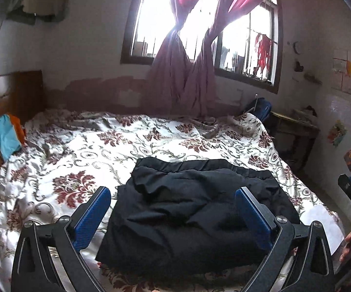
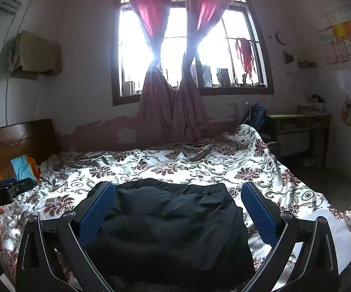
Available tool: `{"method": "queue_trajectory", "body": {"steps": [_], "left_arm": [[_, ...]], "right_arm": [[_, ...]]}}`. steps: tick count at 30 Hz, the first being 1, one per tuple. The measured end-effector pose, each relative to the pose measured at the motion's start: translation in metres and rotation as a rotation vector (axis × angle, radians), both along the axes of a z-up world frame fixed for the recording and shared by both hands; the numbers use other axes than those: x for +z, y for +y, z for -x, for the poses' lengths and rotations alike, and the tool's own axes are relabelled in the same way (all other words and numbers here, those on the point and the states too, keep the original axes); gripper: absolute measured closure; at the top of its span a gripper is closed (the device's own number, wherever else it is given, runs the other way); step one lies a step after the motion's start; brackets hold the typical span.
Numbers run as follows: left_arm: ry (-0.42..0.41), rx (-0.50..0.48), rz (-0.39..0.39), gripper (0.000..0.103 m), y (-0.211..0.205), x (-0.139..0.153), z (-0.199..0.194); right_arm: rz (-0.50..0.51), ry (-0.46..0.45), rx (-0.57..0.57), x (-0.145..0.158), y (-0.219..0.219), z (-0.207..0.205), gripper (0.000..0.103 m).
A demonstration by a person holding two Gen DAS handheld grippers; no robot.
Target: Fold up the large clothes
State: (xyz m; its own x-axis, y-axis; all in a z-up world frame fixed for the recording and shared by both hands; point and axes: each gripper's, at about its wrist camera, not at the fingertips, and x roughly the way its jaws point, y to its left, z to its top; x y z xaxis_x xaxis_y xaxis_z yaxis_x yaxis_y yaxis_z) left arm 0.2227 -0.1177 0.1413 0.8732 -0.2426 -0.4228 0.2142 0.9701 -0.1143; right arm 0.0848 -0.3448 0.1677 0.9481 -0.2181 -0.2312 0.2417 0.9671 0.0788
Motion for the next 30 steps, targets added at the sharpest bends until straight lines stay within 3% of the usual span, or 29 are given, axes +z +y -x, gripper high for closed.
{"method": "queue_trajectory", "body": {"steps": [10,14,30], "left_arm": [[-0.059,0.014,-0.040,0.000,-0.003,-0.002,0.057],[-0.073,0.023,-0.078,0.000,-0.006,-0.007,0.076],[-0.059,0.029,-0.096,0.000,-0.002,-0.036,0.116]], "right_arm": [[0.105,-0.035,-0.051,-0.011,0.029,0.054,0.001],[0.096,-0.031,-0.058,-0.015,0.032,0.071,0.001],[0.103,-0.003,-0.077,-0.037,0.047,0.105,0.001]]}}
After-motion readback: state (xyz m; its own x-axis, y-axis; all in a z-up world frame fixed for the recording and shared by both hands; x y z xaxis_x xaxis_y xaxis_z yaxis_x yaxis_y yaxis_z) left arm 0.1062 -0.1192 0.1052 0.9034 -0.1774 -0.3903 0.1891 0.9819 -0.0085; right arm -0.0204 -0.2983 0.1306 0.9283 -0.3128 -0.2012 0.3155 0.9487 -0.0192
